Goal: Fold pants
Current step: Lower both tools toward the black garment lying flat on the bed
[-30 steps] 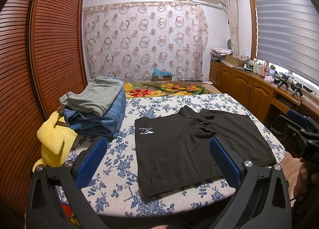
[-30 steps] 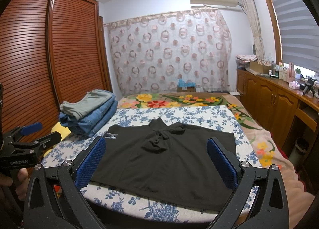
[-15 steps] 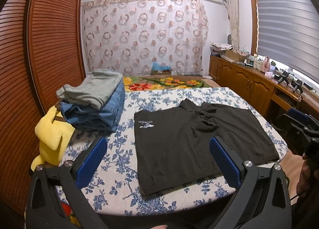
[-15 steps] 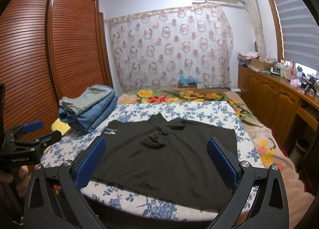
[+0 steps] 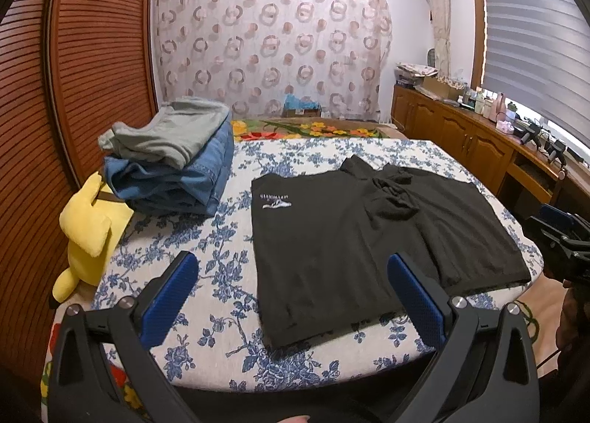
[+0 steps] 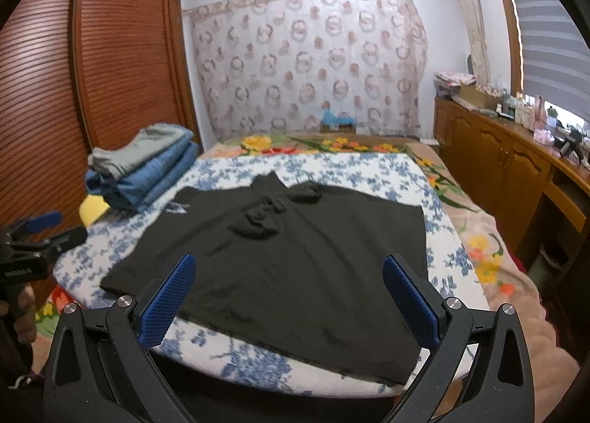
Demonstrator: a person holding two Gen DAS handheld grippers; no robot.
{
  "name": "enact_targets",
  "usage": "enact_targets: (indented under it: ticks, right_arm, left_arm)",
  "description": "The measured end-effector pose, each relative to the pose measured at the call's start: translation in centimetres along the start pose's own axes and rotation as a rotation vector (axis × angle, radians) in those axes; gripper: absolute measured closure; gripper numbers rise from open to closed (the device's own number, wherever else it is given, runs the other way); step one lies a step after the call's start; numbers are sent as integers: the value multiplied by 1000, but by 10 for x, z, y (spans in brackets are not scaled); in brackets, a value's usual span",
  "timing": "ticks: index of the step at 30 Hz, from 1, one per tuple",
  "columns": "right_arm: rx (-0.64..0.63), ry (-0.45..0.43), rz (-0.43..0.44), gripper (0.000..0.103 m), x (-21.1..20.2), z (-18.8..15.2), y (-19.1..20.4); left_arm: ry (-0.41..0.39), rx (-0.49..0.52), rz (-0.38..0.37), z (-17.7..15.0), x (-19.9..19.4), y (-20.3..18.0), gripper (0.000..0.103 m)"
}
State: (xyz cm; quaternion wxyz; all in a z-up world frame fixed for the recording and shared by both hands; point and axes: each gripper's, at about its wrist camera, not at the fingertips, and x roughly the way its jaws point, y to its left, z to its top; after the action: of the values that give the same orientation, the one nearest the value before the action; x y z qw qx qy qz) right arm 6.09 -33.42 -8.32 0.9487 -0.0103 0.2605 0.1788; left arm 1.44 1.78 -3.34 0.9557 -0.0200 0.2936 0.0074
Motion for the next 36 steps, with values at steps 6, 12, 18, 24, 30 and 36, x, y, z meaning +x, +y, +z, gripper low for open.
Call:
enact_targets:
  ticks: [6,12,18,24,30,36]
  right_arm:
    - [-7,39,-15,0,12,-10,-10]
    - [-16,88,-31,0,28,-20,-19]
    - [-20,155,-52,0,47,-35,-32]
    - [-31,200,-70,0,58,-48,-38]
    - [-30,228,-79,0,66,-56,-41]
    - [-38,217,-85,0,67,-62,-41]
  left_arm:
    - [26,-7,3,-7,8,4,0]
    - [59,-14,-1,-14,19,8,0]
    - [109,-20,-15,-25,34,13,0]
    - [149,-27,-24,-38,45,19,0]
    - [160,-59,-55,-48,51,32,0]
    - [154,-88,-96,-53,50,42,8]
